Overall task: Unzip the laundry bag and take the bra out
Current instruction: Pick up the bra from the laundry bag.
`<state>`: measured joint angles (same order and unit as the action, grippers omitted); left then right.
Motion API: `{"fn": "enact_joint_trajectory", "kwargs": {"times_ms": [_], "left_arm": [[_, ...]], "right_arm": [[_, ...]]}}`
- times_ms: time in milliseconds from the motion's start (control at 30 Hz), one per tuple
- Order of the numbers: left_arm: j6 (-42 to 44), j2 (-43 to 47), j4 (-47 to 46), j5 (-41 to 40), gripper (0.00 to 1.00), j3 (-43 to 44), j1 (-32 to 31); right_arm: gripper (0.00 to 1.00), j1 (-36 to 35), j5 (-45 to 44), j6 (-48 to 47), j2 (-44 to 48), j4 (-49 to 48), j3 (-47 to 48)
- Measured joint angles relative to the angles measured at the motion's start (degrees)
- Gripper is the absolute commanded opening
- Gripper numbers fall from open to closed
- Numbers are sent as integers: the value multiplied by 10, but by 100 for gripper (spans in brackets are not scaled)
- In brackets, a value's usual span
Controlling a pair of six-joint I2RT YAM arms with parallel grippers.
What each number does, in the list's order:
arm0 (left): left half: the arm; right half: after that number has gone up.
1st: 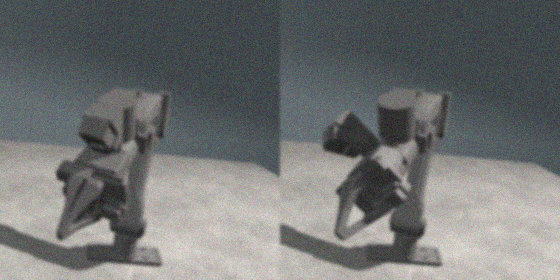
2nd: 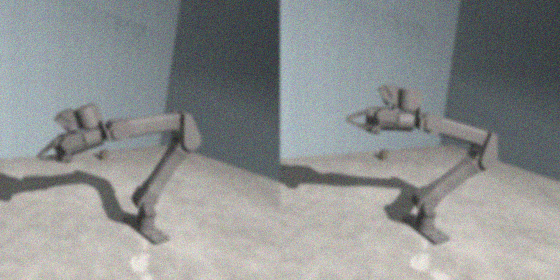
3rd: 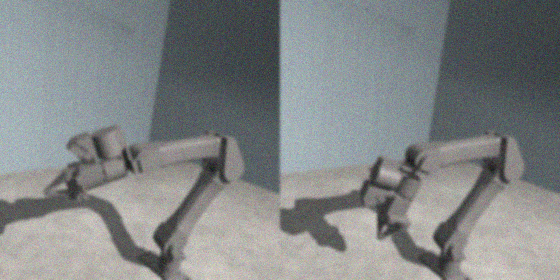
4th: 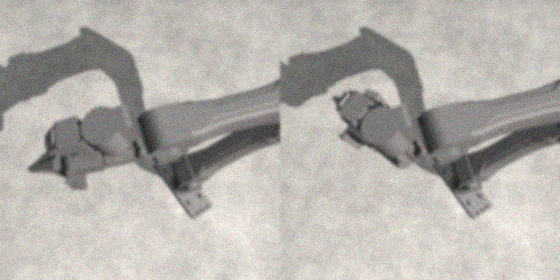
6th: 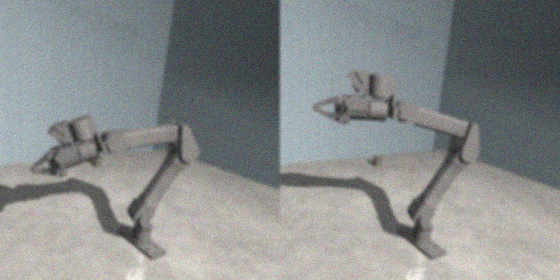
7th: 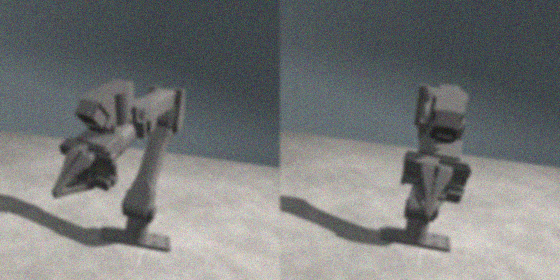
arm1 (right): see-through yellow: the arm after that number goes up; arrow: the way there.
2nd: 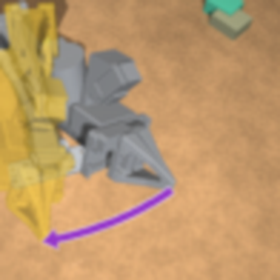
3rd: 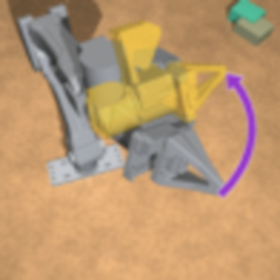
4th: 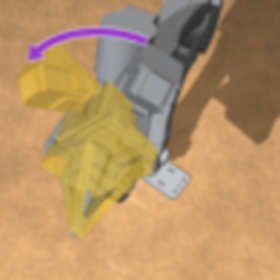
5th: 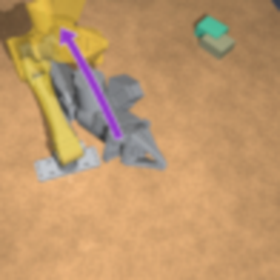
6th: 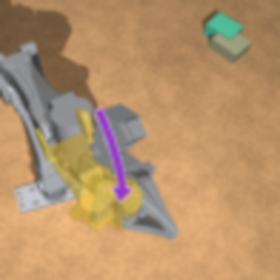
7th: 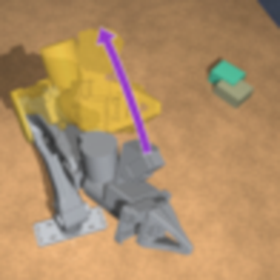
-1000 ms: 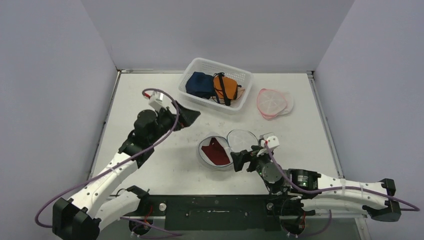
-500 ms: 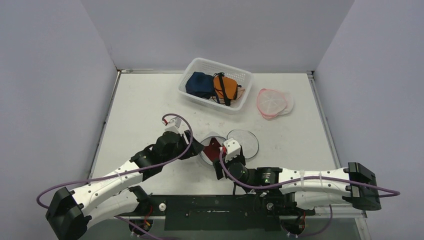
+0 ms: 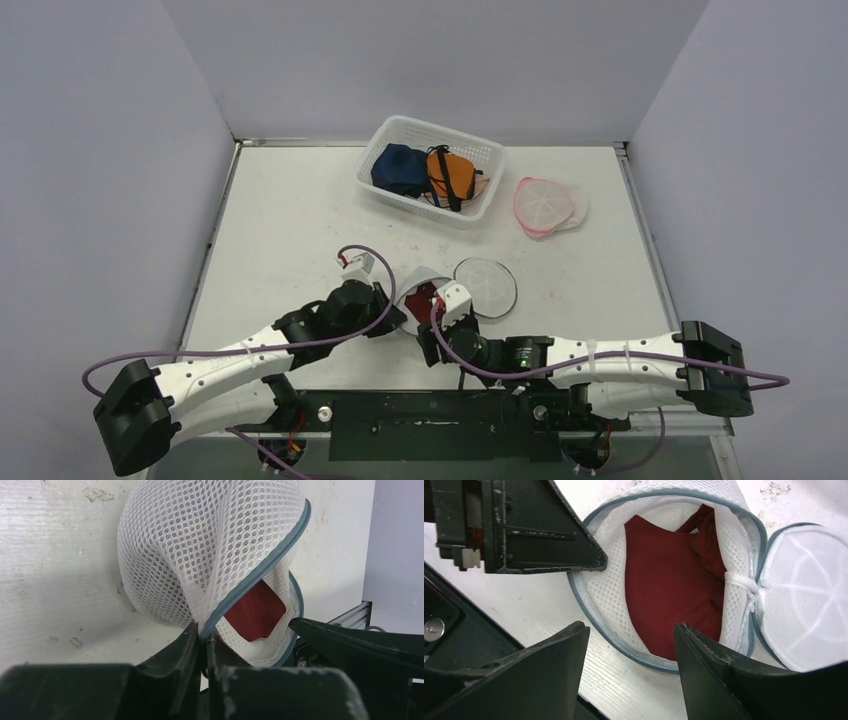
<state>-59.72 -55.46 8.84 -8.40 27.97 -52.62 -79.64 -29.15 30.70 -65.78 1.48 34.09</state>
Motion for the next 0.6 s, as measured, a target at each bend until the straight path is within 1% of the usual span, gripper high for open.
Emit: {"fn": "enact_joint_trajectory", "kwargs": {"times_ms": [33,167,267,400,433,533,567,600], "left_arm": [[0,0,2,-4,0,-1,-5],[2,21,24,-25,0,-7,-26],[4,47,48,-39,0,-7,-36],[6,68,71,-51,1,-13,-39],[6,69,76,-53,6,-16,-39],[6,71,89,-55,36,-32,-40],[5,72,93,-55,44,-38,-40],[3,74,96,-54,49,-44,-41]], "right_arm": [[64,0,-3,3,0,5,0],[62,1,-15,14,1,26,3],[58,5,-15,15,-4,39,16],[52,10,-13,14,-46,42,49],[52,10,-10,13,-60,42,54],[49,12,2,10,-99,42,60],[48,12,8,9,-108,45,60],[48,12,14,8,-116,48,60]]}}
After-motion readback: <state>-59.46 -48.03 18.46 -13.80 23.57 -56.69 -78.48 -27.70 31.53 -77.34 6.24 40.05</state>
